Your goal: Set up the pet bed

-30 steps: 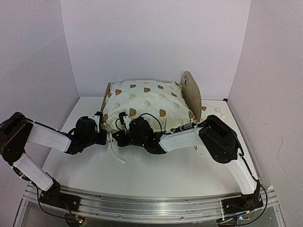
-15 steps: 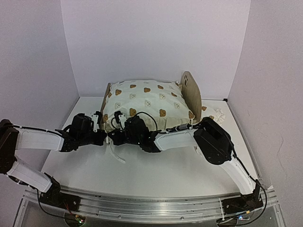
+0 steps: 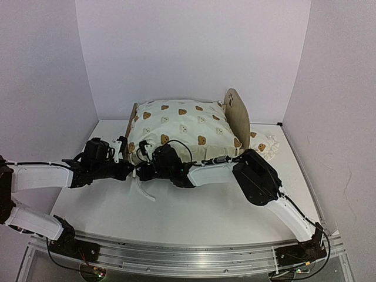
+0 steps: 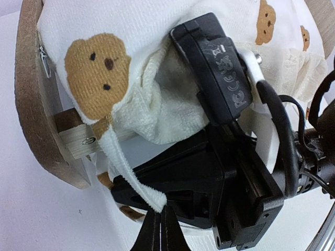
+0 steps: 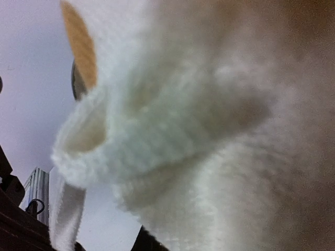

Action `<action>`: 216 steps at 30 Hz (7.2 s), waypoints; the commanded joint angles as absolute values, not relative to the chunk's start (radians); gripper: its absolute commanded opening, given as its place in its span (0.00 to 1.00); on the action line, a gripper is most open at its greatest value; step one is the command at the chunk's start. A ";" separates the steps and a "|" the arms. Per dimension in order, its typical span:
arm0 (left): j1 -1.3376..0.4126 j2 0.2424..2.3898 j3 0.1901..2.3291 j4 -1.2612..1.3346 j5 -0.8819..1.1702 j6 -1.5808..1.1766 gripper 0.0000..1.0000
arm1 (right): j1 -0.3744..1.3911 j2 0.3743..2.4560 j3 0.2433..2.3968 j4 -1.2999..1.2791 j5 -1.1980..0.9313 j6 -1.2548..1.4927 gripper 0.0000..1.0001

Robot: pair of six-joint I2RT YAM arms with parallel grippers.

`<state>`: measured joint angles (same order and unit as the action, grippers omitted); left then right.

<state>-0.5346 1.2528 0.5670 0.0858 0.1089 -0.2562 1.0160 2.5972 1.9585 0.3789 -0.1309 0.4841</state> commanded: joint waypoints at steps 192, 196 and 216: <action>0.018 1.521 0.706 -0.387 0.112 1.464 0.51 | 1.060 2.107 1.783 0.150 -0.563 0.042 0.00; 0.018 1.525 0.744 -0.375 0.136 1.412 0.52 | 1.110 2.197 1.795 0.144 -0.501 0.087 0.00; -0.200 1.453 1.249 -0.512 0.490 0.933 0.69 | 0.913 1.703 1.593 -0.550 -0.086 0.161 0.91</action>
